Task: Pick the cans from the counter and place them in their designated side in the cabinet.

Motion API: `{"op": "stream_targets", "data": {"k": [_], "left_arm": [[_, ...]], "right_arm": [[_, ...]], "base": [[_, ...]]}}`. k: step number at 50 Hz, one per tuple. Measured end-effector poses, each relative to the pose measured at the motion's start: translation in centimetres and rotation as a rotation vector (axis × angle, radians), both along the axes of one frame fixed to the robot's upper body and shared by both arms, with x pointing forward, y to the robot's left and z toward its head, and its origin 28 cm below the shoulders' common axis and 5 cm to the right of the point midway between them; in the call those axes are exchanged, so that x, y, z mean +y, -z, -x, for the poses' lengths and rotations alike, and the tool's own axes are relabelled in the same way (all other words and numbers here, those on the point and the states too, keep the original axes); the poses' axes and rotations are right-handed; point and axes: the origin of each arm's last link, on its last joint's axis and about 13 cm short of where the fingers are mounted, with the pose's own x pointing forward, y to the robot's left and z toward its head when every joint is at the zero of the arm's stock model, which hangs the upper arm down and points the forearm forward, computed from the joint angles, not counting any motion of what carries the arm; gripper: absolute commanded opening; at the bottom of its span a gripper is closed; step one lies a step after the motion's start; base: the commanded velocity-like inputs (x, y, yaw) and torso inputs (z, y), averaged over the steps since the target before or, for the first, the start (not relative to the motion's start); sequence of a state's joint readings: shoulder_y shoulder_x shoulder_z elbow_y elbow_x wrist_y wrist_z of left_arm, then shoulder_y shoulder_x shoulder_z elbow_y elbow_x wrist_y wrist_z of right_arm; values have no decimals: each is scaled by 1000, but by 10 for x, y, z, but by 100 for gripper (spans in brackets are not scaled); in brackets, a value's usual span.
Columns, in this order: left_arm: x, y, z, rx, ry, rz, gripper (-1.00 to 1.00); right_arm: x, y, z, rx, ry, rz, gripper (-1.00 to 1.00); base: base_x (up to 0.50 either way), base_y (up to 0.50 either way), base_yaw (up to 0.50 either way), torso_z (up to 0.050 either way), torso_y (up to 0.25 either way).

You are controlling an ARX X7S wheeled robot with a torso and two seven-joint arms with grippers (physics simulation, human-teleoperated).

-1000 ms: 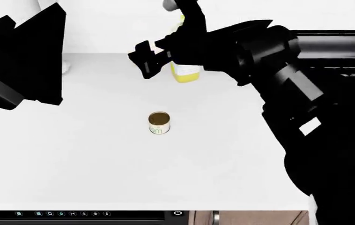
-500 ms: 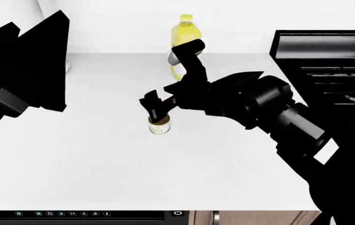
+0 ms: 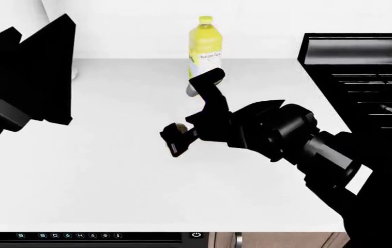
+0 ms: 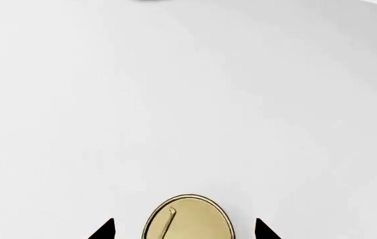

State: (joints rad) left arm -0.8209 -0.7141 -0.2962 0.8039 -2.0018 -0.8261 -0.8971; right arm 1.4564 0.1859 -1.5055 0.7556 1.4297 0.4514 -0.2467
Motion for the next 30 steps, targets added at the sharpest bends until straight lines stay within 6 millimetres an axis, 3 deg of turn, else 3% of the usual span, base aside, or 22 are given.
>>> {"op": "stream_targets", "data": {"k": [16,17,30], "left_arm": [[0,1,-1,3,1,4,100],[0,1,-1,3,1,5,100],[0,2,-1,4,1,8,100]], "right_arm": [[-1,18,7,44,-10,40,100],[-1,19,7,47,-11,42,-100],[-4,20,8,45,10,49,-100]], "base": [[0,0,0,0,0],[0,0,0,0,0],[0,0,0,0,0]]}}
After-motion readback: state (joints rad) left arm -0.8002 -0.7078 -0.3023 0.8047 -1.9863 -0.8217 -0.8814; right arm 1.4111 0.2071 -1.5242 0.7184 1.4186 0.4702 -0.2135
